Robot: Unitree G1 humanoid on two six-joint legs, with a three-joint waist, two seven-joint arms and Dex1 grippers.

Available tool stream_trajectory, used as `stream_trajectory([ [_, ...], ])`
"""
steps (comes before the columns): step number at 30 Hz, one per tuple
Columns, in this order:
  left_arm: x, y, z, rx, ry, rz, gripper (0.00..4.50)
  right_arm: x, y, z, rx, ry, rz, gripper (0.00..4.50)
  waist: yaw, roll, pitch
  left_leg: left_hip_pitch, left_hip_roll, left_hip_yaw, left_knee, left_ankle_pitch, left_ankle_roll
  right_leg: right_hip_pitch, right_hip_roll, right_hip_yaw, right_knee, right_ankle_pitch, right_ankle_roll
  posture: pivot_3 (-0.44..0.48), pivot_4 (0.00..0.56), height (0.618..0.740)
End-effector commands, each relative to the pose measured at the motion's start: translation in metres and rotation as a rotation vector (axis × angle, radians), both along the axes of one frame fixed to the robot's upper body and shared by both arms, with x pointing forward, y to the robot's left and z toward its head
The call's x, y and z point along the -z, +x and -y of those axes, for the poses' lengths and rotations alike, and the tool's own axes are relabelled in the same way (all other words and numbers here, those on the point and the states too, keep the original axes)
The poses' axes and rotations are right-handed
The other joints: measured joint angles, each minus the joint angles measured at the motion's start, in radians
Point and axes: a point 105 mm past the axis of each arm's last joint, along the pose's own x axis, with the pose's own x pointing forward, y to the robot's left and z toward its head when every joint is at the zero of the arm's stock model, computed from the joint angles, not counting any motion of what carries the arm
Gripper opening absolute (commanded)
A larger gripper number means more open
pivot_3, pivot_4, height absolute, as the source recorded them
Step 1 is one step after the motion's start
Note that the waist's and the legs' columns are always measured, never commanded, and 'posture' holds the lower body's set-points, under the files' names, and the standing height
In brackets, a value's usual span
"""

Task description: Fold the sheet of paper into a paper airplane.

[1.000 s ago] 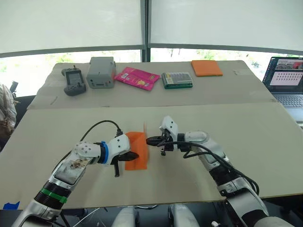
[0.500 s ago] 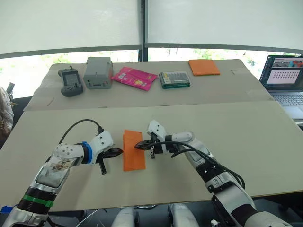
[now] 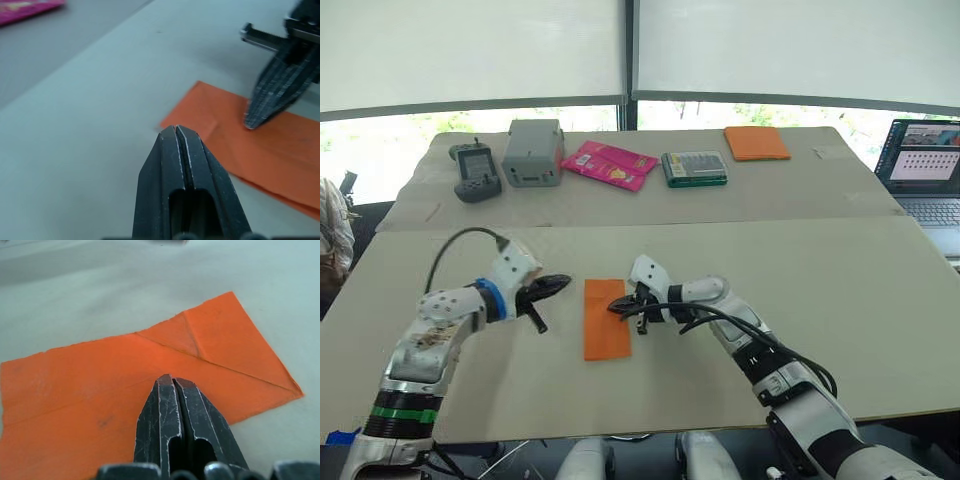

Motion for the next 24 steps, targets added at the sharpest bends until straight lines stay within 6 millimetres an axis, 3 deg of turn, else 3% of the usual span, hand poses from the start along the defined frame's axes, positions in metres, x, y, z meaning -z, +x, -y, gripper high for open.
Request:
stream_trajectory([
  [1, 0.001, -0.005, 0.021, 0.096, 0.004, 0.012, 0.00, 0.014, 0.005, 0.018, 0.084, -0.060, -0.023, 0.03, 0.000, 0.000, 0.000, 0.000, 0.000, 0.000, 0.000, 0.000, 0.000, 0.000, 0.000, 0.000, 0.000, 0.000, 0.000, 0.000, 0.150, 0.740],
  [5, 0.019, -0.010, 0.035, 0.151, 0.027, -0.049, 0.00, 0.013, 0.006, 0.025, 0.117, -0.054, -0.018, 0.03, 0.003, 0.000, 0.000, 0.000, 0.000, 0.000, 0.000, 0.000, 0.000, 0.000, 0.000, 0.000, 0.000, 0.000, 0.000, 0.000, 0.150, 0.740],
  [8, 0.048, -0.010, 0.027, 0.139, 0.147, -0.086, 0.00, 0.010, 0.005, 0.029, 0.125, -0.041, 0.008, 0.03, 0.006, 0.000, 0.000, 0.000, 0.000, 0.000, 0.000, 0.000, 0.000, 0.000, 0.000, 0.000, 0.000, 0.000, 0.000, 0.000, 0.150, 0.740],
  [11, 0.060, -0.013, 0.024, 0.132, 0.150, -0.115, 0.00, 0.008, -0.003, 0.028, 0.098, -0.020, 0.030, 0.03, 0.014, 0.000, 0.000, 0.001, 0.000, 0.000, 0.000, 0.000, 0.000, 0.001, 0.000, 0.000, -0.001, 0.000, 0.000, 0.000, 0.150, 0.740],
  [16, 0.064, -0.015, 0.028, 0.143, 0.127, -0.134, 0.00, -0.004, -0.010, 0.025, 0.052, 0.029, 0.089, 0.03, 0.015, 0.000, 0.000, 0.001, 0.000, 0.001, 0.000, 0.000, 0.000, 0.002, 0.001, 0.000, -0.001, 0.000, 0.000, 0.000, 0.150, 0.740],
  [24, 0.066, -0.022, 0.029, 0.142, 0.114, -0.151, 0.00, -0.007, 0.008, 0.017, 0.083, 0.044, 0.102, 0.03, 0.014, 0.000, 0.000, 0.001, 0.001, 0.001, 0.001, 0.000, 0.000, 0.002, 0.001, 0.000, 0.000, 0.000, 0.000, 0.000, 0.150, 0.740],
])
